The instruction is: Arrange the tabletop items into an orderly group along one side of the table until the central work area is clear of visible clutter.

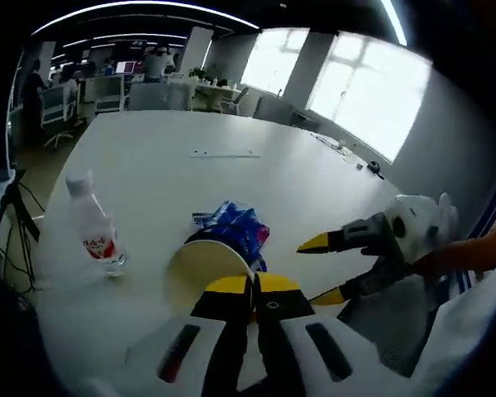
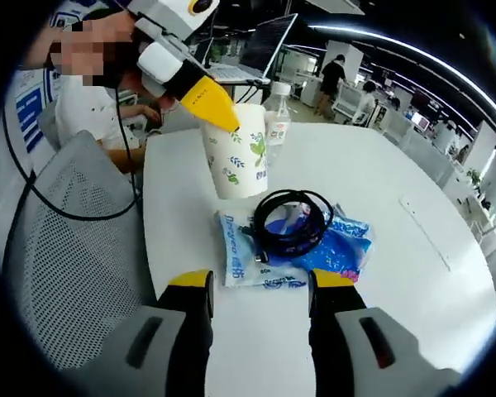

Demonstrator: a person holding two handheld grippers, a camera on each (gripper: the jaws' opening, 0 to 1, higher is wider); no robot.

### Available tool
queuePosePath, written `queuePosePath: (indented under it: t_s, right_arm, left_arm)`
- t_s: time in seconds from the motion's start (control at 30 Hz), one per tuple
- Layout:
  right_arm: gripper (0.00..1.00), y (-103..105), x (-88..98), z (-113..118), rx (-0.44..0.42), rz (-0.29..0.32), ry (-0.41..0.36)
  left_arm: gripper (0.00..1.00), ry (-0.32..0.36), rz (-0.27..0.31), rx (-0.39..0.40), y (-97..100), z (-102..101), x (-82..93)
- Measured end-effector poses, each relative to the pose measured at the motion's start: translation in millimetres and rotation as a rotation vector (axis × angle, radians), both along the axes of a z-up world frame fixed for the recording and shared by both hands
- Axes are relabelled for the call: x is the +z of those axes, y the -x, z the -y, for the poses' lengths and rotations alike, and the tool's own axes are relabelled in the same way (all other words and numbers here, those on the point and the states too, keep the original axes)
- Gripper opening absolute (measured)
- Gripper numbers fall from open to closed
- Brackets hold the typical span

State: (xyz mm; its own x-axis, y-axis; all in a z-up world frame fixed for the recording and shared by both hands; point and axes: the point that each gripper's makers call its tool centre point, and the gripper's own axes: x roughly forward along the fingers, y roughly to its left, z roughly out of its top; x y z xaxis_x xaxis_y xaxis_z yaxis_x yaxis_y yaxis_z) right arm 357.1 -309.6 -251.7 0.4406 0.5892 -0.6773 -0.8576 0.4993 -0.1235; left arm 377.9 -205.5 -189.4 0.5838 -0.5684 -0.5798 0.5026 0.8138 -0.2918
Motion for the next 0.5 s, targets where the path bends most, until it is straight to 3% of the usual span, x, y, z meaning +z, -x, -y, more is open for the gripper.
queuePosePath:
  t_s: [0.5]
  right_arm:
    - [0.45,-5.4,-1.7,49.4,-0.180,-0.040,-0.037]
  left_arm:
    - [0.00,-0.166,0.027,0.000,-17.3,-20.5,-19.2]
